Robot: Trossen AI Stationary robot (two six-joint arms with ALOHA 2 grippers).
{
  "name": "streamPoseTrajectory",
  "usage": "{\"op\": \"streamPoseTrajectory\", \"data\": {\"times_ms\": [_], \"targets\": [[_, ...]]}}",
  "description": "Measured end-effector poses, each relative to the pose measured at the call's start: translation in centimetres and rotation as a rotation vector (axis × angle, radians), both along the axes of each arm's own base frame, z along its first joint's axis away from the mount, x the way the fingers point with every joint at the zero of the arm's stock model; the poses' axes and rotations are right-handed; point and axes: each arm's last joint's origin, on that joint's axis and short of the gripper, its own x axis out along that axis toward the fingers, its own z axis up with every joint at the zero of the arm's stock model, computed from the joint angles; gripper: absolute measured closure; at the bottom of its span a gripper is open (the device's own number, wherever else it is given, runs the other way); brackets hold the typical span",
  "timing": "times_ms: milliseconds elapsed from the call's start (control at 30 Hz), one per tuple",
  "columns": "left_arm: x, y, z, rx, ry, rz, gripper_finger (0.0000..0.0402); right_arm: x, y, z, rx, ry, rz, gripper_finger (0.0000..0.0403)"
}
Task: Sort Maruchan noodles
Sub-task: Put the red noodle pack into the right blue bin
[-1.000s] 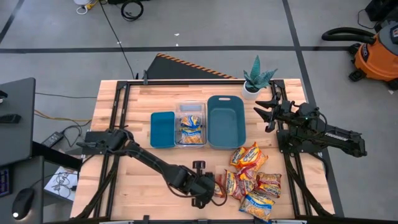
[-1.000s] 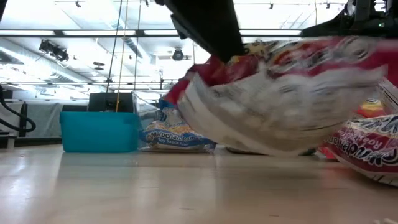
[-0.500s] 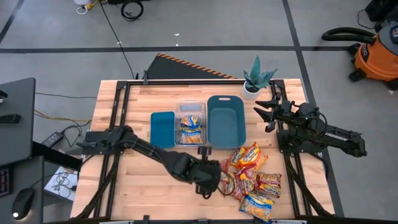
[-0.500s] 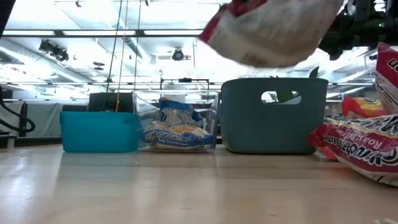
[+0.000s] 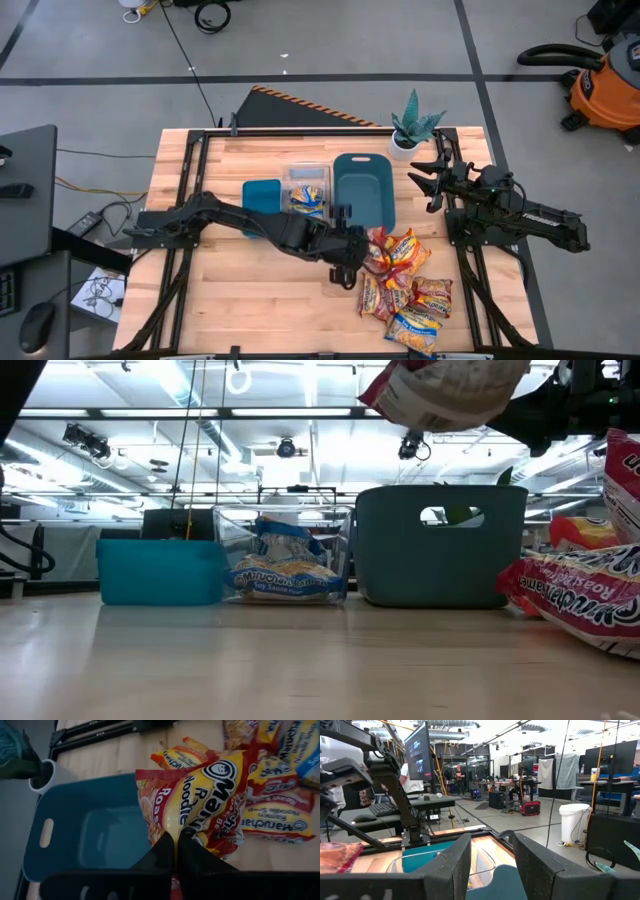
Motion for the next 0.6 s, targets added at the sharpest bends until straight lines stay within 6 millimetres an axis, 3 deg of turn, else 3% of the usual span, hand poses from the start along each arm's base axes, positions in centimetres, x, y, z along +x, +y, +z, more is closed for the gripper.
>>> {"op": "streamPoseTrajectory", "data": {"times_ms": [333,600], "targets": [[0.9,3.3,0.0,0.044,-0.008,0.086,0.0385,0.0,0.0,0.0,0.0,0.0,0.0,0.025],[2.8,9.5,-0.8,0.041,-0.044,0.218,0.0376,0.0,0.0,0.0,0.0,0.0,0.0,0.025]]}}
